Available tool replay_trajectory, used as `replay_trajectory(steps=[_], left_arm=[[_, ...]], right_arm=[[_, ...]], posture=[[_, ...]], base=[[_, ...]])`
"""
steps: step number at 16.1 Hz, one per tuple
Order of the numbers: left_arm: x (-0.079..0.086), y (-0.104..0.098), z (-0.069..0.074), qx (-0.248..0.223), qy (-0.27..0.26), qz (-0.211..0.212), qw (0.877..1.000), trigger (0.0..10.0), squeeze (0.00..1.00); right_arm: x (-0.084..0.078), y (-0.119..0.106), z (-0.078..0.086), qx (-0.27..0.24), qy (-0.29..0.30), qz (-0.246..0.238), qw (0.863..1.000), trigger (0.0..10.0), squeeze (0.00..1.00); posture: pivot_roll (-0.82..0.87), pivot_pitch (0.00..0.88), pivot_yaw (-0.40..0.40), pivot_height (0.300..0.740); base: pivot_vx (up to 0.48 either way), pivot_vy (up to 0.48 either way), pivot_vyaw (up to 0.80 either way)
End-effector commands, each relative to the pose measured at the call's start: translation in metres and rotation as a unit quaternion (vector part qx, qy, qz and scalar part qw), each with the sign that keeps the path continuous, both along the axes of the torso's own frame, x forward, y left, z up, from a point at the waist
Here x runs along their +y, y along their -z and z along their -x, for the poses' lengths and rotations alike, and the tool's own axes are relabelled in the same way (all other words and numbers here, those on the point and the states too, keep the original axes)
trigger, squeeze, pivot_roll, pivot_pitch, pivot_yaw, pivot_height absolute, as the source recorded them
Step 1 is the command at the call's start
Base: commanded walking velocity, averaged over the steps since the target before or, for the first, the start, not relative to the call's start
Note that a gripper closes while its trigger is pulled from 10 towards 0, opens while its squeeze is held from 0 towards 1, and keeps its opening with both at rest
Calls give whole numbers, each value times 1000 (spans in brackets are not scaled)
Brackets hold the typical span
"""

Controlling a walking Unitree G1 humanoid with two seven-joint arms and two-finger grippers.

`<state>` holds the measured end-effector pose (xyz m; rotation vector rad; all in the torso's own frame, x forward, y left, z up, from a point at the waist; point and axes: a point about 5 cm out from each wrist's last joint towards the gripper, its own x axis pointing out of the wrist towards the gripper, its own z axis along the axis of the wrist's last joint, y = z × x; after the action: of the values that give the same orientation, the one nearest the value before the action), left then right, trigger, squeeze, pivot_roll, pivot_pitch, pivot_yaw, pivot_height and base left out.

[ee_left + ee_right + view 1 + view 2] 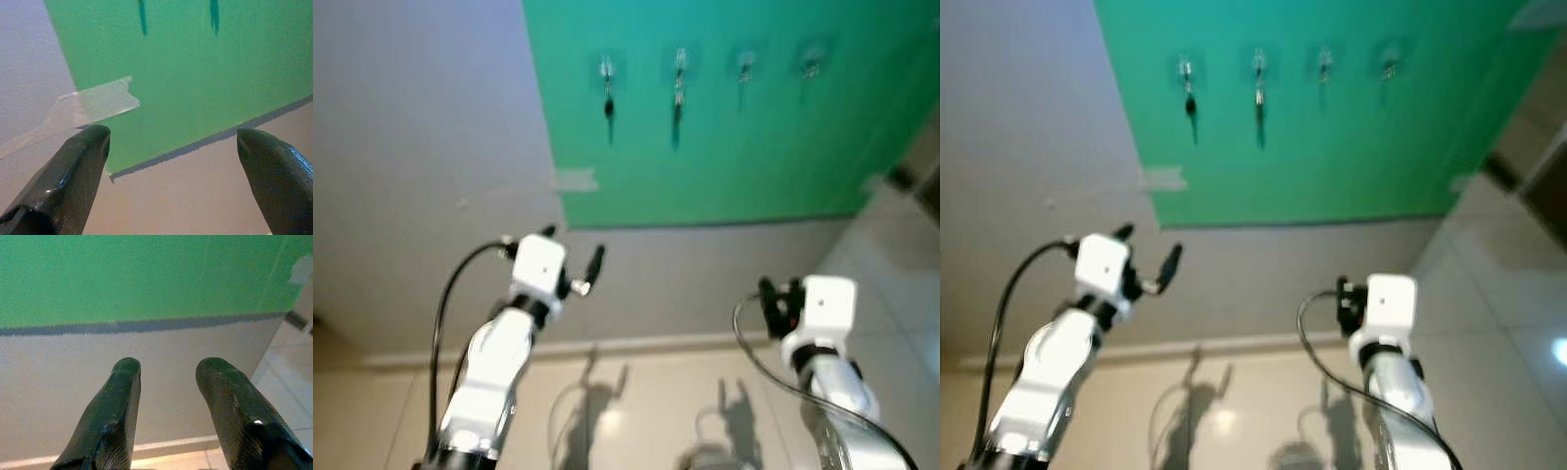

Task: Hang keys on a hook

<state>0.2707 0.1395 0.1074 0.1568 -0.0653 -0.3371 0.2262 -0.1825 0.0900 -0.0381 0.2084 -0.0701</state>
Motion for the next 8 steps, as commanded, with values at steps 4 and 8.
replay_trajectory(steps=[4, 8], left_arm=[[-1, -12, -11, -19, 4, -4, 1000, 10000, 0], [-3, -8, -11, -8, 2, -8, 1000, 10000, 0]], right_arm=[[-3, -7, 0, -9, 17, -1, 1000, 10000, 0], [-13, 1, 15, 21, 59, 4, 998, 10000, 0]], posture=[[-213, 68, 73, 740], [-226, 73, 93, 740]], base=[[0, 407, 0], [0, 83, -800]])
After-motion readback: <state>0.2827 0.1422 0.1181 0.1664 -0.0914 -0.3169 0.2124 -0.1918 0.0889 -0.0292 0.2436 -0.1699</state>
